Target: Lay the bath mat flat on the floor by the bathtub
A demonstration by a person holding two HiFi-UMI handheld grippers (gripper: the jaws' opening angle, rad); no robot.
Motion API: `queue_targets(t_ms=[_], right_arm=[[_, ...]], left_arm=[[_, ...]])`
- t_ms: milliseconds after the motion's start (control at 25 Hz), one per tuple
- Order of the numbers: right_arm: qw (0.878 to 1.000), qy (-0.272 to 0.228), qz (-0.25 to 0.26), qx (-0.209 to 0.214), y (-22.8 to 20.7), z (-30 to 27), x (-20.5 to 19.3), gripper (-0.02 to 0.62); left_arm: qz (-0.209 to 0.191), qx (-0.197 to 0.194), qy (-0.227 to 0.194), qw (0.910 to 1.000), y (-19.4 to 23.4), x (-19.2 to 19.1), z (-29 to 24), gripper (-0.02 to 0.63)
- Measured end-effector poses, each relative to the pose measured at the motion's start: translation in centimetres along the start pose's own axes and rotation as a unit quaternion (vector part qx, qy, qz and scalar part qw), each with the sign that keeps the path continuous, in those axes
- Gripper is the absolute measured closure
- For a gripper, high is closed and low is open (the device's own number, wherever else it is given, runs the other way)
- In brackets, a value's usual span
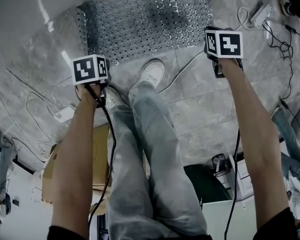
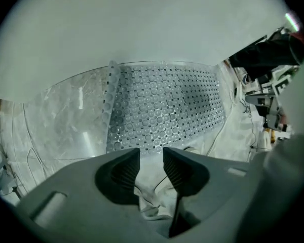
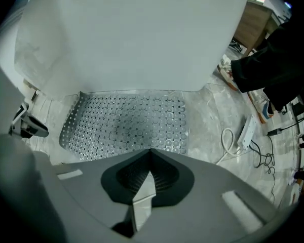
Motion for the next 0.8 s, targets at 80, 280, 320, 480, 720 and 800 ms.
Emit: queue_targets(t_ms=[80,280,320,480,720,800], right_arm=[[1.0,-0.001,-0.002,0.002,0.2,0.6,-0.1,0.588],[1.0,-0.009,-0.013,0.004,0.9,1.9,-0.2,0.588],[1.0,-0.008,-0.015,0.002,0.9,2.0,-0.4,0.588],[1.0,-0.003,-0.02,0.002,1.6,2.6,-1.3,0.588],[1.0,-0.004,-0.027,0.004,3.4,3.4,-1.6,0.588],[1.0,-0.005,-0.024,0.008,4.3,3.8,-1.6,0.588]], left_arm=[[0.0,-0.009,-0.003,1.0,-0.9,0.3,0.2,0.454],[0.013,-0.026,-0.013,0.9995,-2.8,1.2,1.1,0.459],[0.02,-0.03,-0.017,0.9992,-3.1,1.4,1.3,0.459],[0.015,-0.046,-0.025,0.9985,-4.6,1.9,2.2,0.462],[0.003,-0.054,-0.042,0.9977,-4.3,2.9,4.1,0.482],[-0.001,-0.049,-0.044,0.9978,-3.3,2.8,4.9,0.486]])
Point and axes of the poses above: the fingertips, and each gripper's own axes: z backward along the fingers, y to its left, x out of its top, the point moved 8 cm from there along z, backward along the fingers, and after that the axes turned 2 degrees about -y, right-handed, at the moved point
